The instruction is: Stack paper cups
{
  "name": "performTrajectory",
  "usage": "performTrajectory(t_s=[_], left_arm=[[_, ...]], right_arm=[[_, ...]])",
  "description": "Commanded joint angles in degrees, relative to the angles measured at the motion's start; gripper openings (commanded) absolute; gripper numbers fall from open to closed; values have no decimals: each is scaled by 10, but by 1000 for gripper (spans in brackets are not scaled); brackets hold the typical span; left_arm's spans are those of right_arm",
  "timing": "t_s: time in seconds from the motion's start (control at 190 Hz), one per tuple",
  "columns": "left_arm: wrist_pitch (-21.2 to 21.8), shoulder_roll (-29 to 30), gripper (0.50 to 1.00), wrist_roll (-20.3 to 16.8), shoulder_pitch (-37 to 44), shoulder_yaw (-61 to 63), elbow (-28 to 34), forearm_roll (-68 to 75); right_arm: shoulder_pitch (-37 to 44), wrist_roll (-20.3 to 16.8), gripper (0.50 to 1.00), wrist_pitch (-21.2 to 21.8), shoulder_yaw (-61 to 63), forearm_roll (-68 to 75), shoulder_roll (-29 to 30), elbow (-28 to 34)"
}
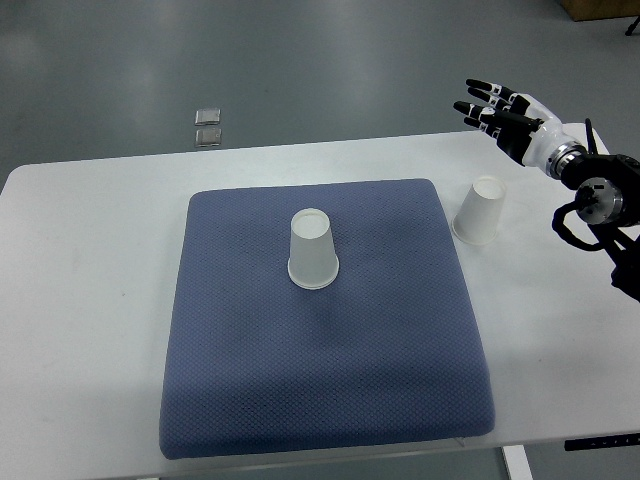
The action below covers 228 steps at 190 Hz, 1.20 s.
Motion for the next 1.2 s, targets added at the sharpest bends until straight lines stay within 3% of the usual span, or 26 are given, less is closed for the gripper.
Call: performTrajectory(t_s=[0.0, 0.662, 0.861, 1.192], left_arm=[[-1, 0, 1000, 1, 1, 0, -3, 0], [0, 0, 1000, 1, 0, 0, -1, 0], [0, 0, 1000, 1, 0, 0, 1, 0], [0, 0, 1000, 1, 0, 0, 0, 0]], right_arm=[[-1, 0, 921, 0, 0, 0, -2, 1], [-1, 1, 921, 0, 0, 0, -1, 2], [-2, 3, 921, 30, 0, 1, -1, 1], [0, 17, 921, 32, 1, 1, -9, 0]])
